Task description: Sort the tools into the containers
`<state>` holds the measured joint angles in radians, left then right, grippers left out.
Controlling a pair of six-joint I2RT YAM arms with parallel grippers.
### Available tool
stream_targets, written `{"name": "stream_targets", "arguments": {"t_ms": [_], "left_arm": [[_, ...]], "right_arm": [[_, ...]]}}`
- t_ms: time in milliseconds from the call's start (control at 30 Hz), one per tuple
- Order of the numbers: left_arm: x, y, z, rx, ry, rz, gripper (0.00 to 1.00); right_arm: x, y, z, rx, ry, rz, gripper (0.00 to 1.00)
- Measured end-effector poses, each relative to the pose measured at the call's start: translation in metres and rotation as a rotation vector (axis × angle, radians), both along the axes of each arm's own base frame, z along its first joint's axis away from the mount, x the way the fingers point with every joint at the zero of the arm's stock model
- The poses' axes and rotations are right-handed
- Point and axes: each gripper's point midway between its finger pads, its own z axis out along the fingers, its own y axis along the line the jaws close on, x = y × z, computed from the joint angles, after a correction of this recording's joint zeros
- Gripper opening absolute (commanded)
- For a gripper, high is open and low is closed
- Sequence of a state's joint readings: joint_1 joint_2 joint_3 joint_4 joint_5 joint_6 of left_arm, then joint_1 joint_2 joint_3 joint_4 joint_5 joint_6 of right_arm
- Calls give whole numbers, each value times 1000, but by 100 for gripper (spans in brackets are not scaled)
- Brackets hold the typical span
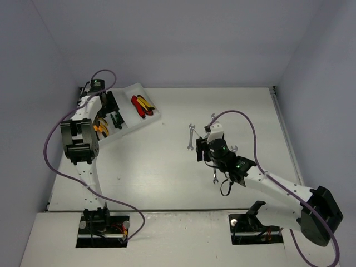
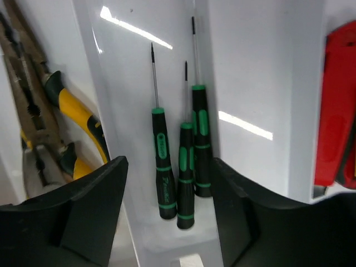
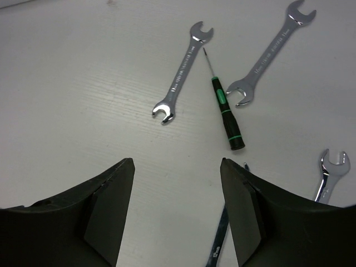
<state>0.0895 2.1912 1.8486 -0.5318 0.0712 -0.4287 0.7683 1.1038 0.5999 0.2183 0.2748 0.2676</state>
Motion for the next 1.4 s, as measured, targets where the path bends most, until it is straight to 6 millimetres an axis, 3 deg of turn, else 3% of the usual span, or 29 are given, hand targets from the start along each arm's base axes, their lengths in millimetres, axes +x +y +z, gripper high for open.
{"name": "stream_targets", "arguments": {"t_ms": [133,233,333,433,567,700,800,900,1000,1167,1400], "left_arm": [[-14,-14,45,50,-56,-24,65],[-31,-43,108,78,-171,-71,66],[-70,-85,162,74,-283,-154,67],[-121,-123,189,50,-353,-246,67],[-185,-150,189,4,-378,-360,68],[-225,-147,161,-11,-334,-395,68],[-244,-141,140,-7,-301,-401,68],[-257,-136,129,-4,-285,-401,68],[-261,-135,129,-7,-297,-401,68],[-261,-140,131,-30,-303,-416,68],[-267,-157,133,-111,-298,-445,68]], "right_arm": [[23,-22,-17,-37,59,-60,53],[37,-32,-28,-72,98,-79,52],[47,-34,-41,-101,139,-62,51],[56,-34,-57,-113,194,-40,49],[62,-35,-83,-129,277,-22,48],[67,-32,-100,-139,325,-10,46],[70,-30,-105,-142,341,-8,38],[75,-28,-111,-143,356,-7,26],[74,-26,-119,-140,379,-3,21],[73,-23,-119,-116,388,-12,0],[66,-16,-117,-109,386,-16,0]]}}
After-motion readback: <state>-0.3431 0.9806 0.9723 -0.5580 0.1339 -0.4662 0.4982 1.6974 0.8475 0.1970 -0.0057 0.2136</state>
